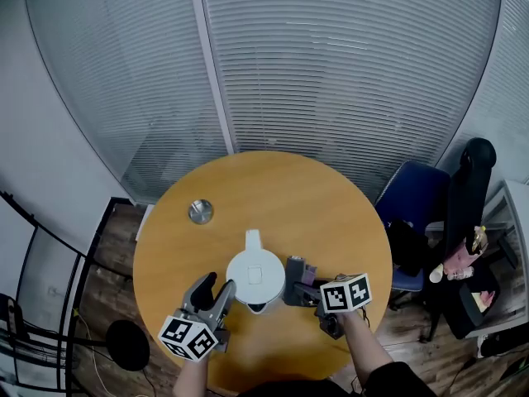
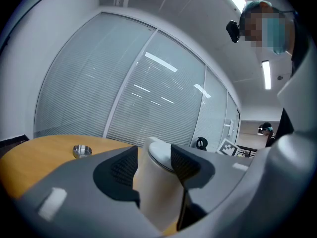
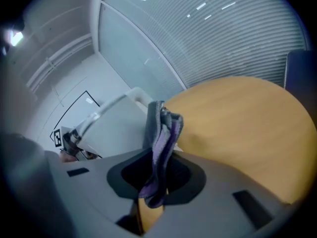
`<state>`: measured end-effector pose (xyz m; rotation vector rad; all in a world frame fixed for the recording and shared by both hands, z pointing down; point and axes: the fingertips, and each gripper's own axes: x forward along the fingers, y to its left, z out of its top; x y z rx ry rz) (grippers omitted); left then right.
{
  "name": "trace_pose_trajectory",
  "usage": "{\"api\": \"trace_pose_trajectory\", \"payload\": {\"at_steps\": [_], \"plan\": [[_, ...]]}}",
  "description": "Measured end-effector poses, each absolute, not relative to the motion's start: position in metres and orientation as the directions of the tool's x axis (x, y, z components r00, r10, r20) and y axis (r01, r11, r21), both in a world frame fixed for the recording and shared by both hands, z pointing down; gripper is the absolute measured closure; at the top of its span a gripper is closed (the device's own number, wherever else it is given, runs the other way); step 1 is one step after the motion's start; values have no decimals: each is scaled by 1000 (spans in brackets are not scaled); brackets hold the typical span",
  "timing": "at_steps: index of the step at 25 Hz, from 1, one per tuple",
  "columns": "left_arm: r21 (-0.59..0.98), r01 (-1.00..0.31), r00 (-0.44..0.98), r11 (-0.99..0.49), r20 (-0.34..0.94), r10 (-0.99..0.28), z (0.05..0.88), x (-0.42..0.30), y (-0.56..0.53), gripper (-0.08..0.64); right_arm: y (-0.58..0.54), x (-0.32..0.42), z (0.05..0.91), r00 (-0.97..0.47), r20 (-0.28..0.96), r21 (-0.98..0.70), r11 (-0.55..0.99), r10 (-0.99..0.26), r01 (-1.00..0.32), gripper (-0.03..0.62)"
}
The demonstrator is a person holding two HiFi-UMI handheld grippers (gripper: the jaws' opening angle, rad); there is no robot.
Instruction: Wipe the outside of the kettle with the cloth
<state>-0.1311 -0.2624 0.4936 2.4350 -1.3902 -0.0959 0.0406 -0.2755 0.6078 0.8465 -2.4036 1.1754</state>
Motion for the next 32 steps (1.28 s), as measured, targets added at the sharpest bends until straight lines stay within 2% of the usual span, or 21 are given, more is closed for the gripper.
{"api": "trace_pose_trajectory", "payload": {"at_steps": [7, 12, 17, 20, 23, 27, 32], "plan": [[320, -835, 499, -447, 97, -861, 493, -132, -261, 365, -272, 39, 701, -663, 702, -552, 390, -260, -737, 528], [325, -839, 488, -437, 92, -868, 493, -133, -260, 365, -272, 39, 716, -638, 722, -532, 376, -267, -759, 528], [329, -835, 492, -441, 88, -866, 494, -132, -261, 365, -281, 50, 671, -619, 679, -447, 448, -394, -775, 528], [341, -833, 487, -435, 80, -870, 494, -133, -261, 365, -299, 52, 609, -620, 601, -310, 568, -504, -762, 528], [360, -832, 475, -422, 70, -877, 494, -135, -260, 365, -312, 46, 543, -667, 492, -209, 668, -560, -714, 528], [368, -827, 477, -425, 60, -877, 495, -135, -260, 365, -317, 27, 486, -742, 388, -57, 789, -548, -612, 528], [381, -827, 467, -413, 57, -882, 495, -135, -259, 365, -320, 6, 494, -768, 441, 126, 880, -464, -459, 528]]}}
